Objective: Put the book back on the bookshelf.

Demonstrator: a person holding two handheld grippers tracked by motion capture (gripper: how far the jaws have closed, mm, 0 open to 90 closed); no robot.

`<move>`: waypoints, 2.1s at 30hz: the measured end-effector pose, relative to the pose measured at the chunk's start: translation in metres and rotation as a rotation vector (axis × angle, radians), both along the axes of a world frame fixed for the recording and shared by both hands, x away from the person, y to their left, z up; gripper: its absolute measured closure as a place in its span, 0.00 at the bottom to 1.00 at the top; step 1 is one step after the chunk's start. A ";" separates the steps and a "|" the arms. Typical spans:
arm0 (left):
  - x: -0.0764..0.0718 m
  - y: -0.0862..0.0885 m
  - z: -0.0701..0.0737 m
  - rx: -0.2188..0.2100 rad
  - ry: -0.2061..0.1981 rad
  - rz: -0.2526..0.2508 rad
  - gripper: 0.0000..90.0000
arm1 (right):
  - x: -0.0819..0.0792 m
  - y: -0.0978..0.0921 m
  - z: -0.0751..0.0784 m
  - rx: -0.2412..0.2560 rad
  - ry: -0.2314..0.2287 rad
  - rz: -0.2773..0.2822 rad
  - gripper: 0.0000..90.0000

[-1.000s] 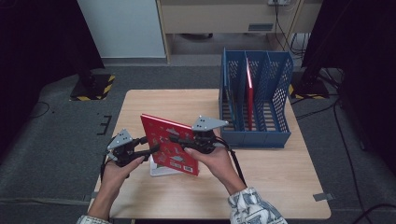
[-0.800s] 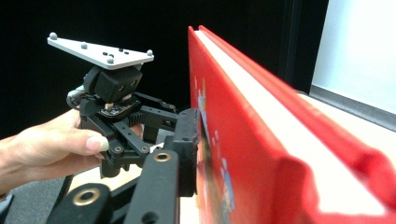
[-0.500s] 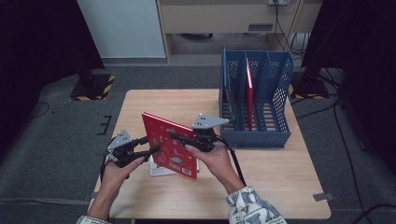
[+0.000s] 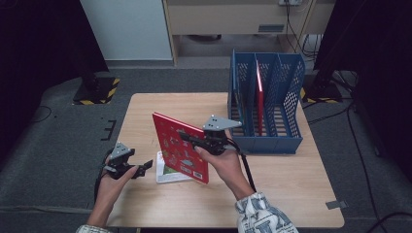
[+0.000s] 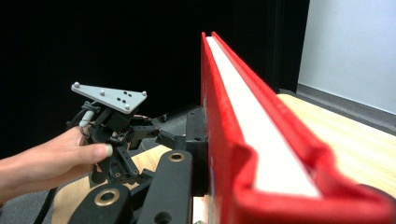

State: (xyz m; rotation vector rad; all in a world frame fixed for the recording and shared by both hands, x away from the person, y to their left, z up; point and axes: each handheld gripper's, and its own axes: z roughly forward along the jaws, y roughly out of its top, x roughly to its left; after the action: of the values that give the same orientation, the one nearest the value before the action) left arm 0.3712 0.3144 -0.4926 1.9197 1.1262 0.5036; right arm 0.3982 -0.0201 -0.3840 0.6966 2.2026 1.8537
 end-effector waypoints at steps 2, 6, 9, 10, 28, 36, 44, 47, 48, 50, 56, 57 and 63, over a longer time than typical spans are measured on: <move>0.001 0.002 -0.004 0.001 0.020 0.010 0.05 | 0.001 0.000 0.000 0.002 0.002 -0.005 0.89; 0.003 0.003 -0.009 0.048 0.039 0.019 0.05 | 0.002 -0.001 0.001 0.003 0.003 -0.012 0.89; 0.004 0.004 -0.012 0.071 0.063 0.030 0.05 | 0.003 -0.003 0.003 0.007 0.003 -0.025 0.89; 0.005 0.004 -0.013 0.072 0.071 0.029 0.05 | 0.004 -0.003 0.003 0.007 0.001 -0.032 0.89; 0.006 0.007 -0.019 0.113 0.106 0.057 0.05 | 0.007 -0.024 0.016 0.014 -0.002 -0.114 0.89; 0.007 0.009 -0.021 0.133 0.117 0.063 0.05 | 0.001 -0.040 0.021 0.014 -0.004 -0.134 0.89; 0.007 0.009 -0.021 0.145 0.121 0.068 0.05 | -0.008 -0.057 0.019 0.016 0.005 -0.149 0.89; 0.007 0.010 -0.022 0.139 0.122 0.074 0.05 | -0.011 -0.063 0.019 0.019 0.003 -0.156 0.89; 0.007 0.010 -0.022 0.139 0.121 0.077 0.05 | -0.012 -0.065 0.019 0.020 0.003 -0.158 0.89; 0.007 0.011 -0.022 0.140 0.124 0.079 0.05 | -0.014 -0.069 0.019 0.020 0.004 -0.163 0.89; 0.007 0.010 -0.022 0.152 0.125 0.075 0.05 | -0.018 -0.079 0.022 0.020 -0.001 -0.174 0.89; 0.007 0.010 -0.023 0.152 0.126 0.077 0.05 | -0.018 -0.081 0.022 0.018 -0.003 -0.176 0.89; 0.007 0.012 -0.023 0.152 0.126 0.087 0.05 | -0.022 -0.092 0.020 0.010 -0.001 -0.189 0.89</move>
State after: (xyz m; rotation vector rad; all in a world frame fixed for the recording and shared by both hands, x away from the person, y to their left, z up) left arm 0.3782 0.3266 -0.5152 2.0633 1.2891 0.5355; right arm 0.3767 -0.1116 -0.3636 0.8719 2.0489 1.7718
